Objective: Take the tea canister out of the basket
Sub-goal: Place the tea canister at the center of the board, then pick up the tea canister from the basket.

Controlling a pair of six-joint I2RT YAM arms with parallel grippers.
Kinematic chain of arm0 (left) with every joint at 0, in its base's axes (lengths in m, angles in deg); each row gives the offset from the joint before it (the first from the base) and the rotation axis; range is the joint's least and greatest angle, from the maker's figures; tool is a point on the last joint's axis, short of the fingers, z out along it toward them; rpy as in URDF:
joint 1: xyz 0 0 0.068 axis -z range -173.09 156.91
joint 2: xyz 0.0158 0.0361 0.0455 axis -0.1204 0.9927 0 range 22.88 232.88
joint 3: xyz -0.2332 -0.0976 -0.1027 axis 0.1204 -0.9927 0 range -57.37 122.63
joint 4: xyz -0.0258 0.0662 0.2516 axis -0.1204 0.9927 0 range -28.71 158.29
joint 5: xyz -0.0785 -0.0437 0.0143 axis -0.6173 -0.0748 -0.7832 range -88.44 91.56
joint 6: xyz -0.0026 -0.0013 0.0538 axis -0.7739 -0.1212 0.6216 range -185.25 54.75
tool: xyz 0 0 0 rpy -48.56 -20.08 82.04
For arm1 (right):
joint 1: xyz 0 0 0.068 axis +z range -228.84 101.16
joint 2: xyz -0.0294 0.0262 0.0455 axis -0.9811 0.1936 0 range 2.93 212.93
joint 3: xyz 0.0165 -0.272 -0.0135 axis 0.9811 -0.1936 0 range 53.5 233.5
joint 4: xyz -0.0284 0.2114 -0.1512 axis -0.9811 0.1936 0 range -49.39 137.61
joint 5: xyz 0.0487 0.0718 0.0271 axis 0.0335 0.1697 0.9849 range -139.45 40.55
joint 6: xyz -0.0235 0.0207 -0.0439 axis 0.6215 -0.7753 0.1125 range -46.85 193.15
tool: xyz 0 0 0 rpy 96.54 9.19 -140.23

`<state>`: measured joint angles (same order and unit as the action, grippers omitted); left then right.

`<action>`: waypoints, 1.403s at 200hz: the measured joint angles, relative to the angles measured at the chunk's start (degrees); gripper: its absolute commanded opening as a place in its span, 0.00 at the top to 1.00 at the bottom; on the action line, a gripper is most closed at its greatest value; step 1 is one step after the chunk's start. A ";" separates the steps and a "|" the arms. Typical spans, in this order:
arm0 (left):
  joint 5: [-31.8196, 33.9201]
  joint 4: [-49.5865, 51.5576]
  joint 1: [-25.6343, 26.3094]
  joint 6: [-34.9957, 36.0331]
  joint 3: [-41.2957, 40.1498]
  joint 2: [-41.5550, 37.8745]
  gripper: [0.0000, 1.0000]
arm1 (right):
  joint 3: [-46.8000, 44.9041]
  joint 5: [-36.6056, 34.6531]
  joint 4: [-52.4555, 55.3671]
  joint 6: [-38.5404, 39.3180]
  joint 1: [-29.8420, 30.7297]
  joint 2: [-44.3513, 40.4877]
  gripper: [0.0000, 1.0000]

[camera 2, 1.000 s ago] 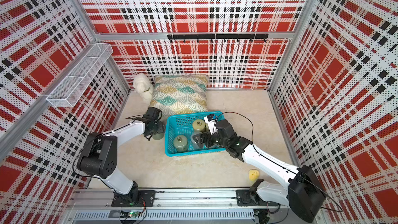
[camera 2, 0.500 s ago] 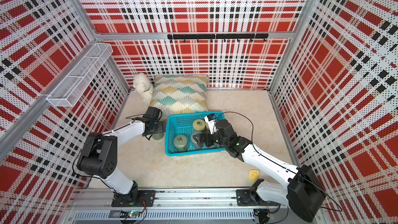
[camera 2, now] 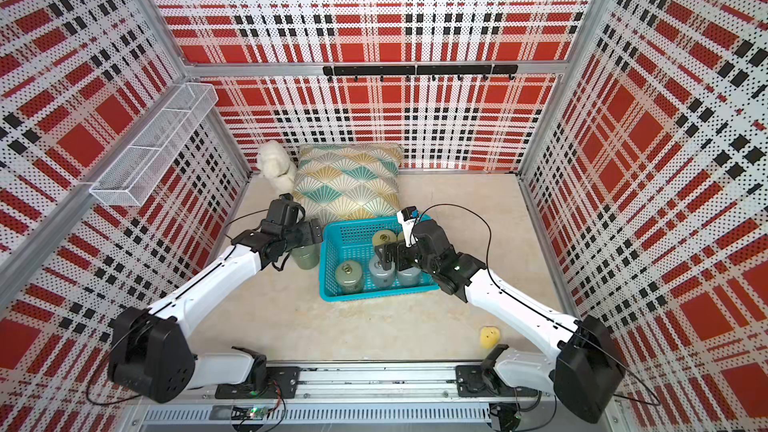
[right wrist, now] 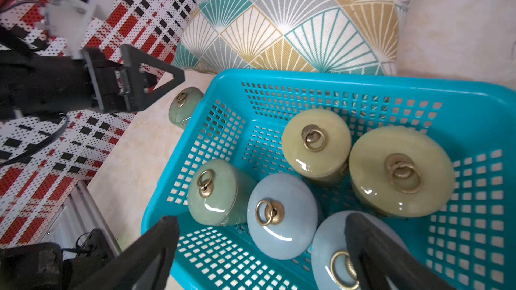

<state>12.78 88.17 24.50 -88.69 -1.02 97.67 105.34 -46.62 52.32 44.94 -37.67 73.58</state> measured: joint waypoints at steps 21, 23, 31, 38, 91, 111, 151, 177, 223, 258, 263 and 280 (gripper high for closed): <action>-0.81 -0.92 0.31 -0.11 -0.61 -3.85 0.01 | 3.89 -2.82 2.73 -0.35 0.00 2.56 0.00; -0.92 -0.98 0.39 -0.11 -0.74 -4.17 0.01 | 4.24 -3.10 3.02 -0.39 0.00 2.82 0.00; -1.14 -1.16 0.63 -0.11 -1.22 -5.46 0.01 | 5.70 -4.35 4.37 -0.61 0.00 3.96 0.00; -1.16 -1.22 1.01 -0.11 -1.62 -6.45 0.00 | 6.88 -5.33 5.46 -0.81 0.00 4.92 0.00; -2.89 -4.13 9.16 -0.63 -4.72 -13.79 0.01 | 14.84 -11.63 14.36 -1.66 -0.52 11.52 0.07; -3.39 -5.03 11.30 -1.84 -5.33 -15.54 0.01 | 16.24 -11.43 16.59 -1.66 -2.01 13.29 0.10; -1.11 -7.91 18.08 -6.12 -9.07 -19.10 0.01 | 16.92 -10.62 20.50 -1.49 -7.26 17.70 0.11; 2.36 -10.38 24.02 -8.50 -11.76 -19.21 0.01 | 17.94 -10.71 23.02 -0.98 -8.13 21.16 0.14; 7.69 -14.21 29.18 -11.06 -12.31 -14.03 0.01 | 23.58 -10.97 25.40 0.31 -8.41 27.67 0.17; 10.56 -15.47 29.33 -11.82 -12.39 -12.15 0.01 | 25.86 -11.96 25.97 0.55 -8.46 30.99 0.14; 10.75 -15.82 29.35 -11.93 -12.41 -12.20 0.01 | 26.12 -12.07 25.99 0.55 -8.48 31.17 0.14; 11.37 -16.87 29.33 -12.11 -12.50 -12.50 0.01 | 26.45 -12.39 26.16 0.63 -8.48 31.67 0.13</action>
<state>24.15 71.29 53.83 -100.80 -13.52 85.17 131.78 -59.01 78.48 45.57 -46.15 105.25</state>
